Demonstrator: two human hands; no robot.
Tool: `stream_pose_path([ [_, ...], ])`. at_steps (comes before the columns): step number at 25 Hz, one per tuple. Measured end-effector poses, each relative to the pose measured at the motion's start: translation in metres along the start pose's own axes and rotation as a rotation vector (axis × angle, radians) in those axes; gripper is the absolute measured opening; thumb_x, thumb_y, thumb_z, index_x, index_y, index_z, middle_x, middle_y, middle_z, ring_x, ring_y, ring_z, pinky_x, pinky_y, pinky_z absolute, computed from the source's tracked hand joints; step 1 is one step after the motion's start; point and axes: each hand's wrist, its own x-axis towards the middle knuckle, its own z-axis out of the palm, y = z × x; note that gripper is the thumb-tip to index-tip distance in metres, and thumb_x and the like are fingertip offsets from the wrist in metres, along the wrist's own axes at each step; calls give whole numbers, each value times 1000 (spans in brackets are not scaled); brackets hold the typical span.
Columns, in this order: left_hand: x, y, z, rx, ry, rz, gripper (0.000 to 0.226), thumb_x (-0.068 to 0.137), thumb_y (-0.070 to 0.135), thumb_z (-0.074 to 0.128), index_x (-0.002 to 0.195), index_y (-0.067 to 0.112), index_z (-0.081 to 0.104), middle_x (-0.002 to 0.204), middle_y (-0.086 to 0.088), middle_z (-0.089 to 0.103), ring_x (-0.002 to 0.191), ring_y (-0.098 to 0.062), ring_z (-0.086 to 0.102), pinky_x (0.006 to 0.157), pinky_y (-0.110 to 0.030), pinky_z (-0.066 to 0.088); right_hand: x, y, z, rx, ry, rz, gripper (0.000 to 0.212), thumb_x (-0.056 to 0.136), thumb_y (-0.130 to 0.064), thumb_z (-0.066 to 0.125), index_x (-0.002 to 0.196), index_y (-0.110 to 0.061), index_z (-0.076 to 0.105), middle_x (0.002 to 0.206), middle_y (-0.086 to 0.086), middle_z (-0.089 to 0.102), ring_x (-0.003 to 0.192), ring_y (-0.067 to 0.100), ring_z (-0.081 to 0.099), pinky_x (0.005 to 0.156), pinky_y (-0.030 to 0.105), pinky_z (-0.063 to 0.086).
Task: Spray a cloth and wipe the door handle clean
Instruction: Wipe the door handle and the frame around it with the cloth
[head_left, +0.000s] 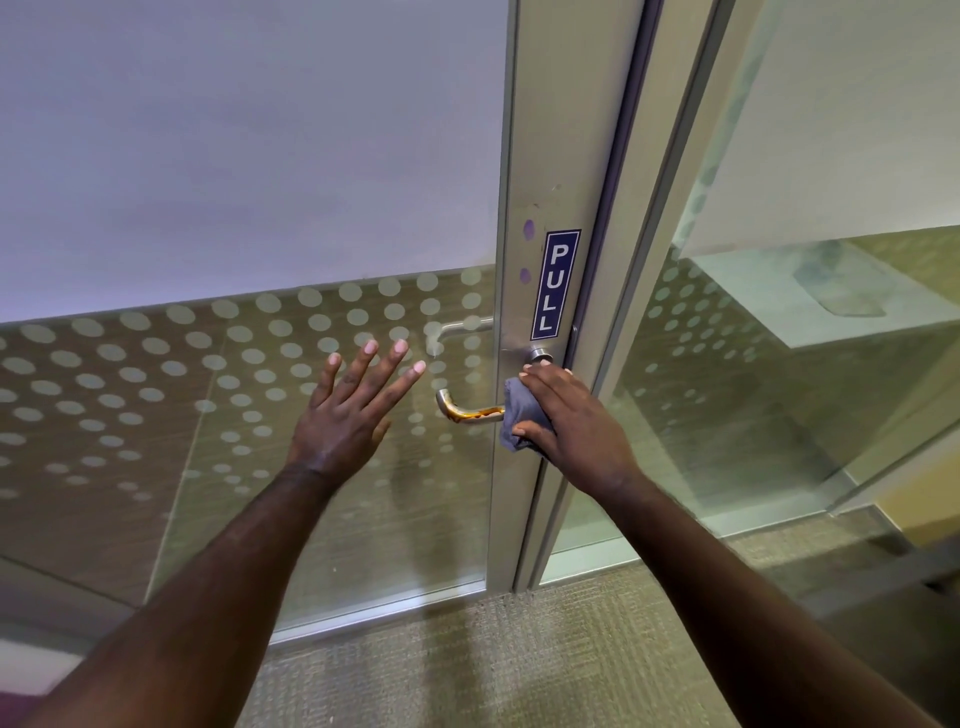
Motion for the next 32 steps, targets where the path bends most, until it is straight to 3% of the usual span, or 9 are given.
stream_pose_path([
  [5,0,1,-1,-3,16,1,115,74,23,81,157,32,2,165,3,-4,151,-20,-10,121,-44,-9,-1,-2,2,-104,7,-73,73,83,-42,69,142,-6,43,145,13,46,139,27,36,118,42,22],
  [8,1,0,-2,-3,21,6,116,73,23,81,157,32,2,164,4,1,150,-21,-1,121,-43,-10,-4,-12,11,-157,80,0,72,82,-40,70,140,-5,44,143,15,48,135,31,40,116,41,20],
  [15,1,0,0,-5,33,19,114,75,26,79,156,32,0,165,5,-12,149,-25,8,119,-45,-6,-5,-51,35,-221,222,78,68,79,-28,77,133,2,50,135,20,55,129,36,48,116,40,15],
  [18,2,1,1,-3,26,16,114,75,27,79,156,32,0,165,4,-14,149,-23,1,119,-46,-4,-3,-68,41,-285,286,59,67,75,-28,78,128,2,51,129,20,59,125,34,48,113,43,18],
  [27,1,0,1,15,-6,11,111,77,28,77,157,31,0,165,4,-12,150,-20,-13,120,-42,-13,13,-115,55,-377,168,195,61,90,-33,63,135,3,43,134,22,53,128,34,47,114,44,24],
  [32,1,0,1,10,-1,6,111,76,26,78,157,31,1,164,3,-3,149,-20,-6,120,-42,-12,26,-135,43,-501,10,291,48,98,-33,52,129,3,47,125,24,56,120,36,50,110,47,32],
])
